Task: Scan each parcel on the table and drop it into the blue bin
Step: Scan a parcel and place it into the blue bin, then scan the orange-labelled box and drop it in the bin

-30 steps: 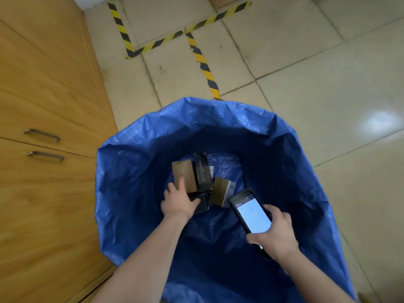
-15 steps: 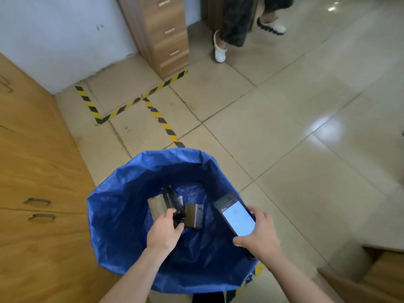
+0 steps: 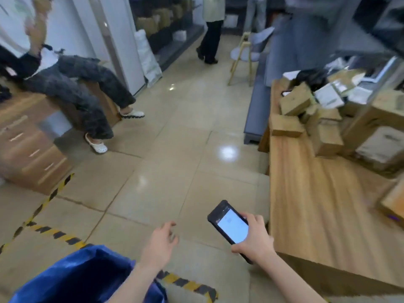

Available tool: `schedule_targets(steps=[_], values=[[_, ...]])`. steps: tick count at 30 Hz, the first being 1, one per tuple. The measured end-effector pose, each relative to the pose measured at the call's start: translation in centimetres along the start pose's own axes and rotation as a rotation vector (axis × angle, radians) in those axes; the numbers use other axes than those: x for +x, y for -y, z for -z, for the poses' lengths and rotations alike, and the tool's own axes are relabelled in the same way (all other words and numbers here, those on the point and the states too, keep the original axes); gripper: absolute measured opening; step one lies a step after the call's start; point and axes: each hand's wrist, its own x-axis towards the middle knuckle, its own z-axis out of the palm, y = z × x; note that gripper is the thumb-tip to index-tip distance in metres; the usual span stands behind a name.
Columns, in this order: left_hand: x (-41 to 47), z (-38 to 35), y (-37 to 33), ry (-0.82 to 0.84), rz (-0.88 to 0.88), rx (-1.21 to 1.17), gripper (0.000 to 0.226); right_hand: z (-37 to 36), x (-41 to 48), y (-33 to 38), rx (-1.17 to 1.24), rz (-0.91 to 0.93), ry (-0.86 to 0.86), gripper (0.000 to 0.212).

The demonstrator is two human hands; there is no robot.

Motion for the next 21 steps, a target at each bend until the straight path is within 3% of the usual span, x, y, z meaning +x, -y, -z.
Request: schedule_targets(steps=[10,21], values=[[8.3,-7.1,-25.3,0.106,-0.374,0.036,0.034,18.1,1.5,-15.0,0.124,-0.236,-0.260,0.094],[12.0,-17.4,-41.9,0.349,-0.651,0.154,0.039,24.6,-0.2,-26.4,0.247,-0.587,-0.401,0.099]])
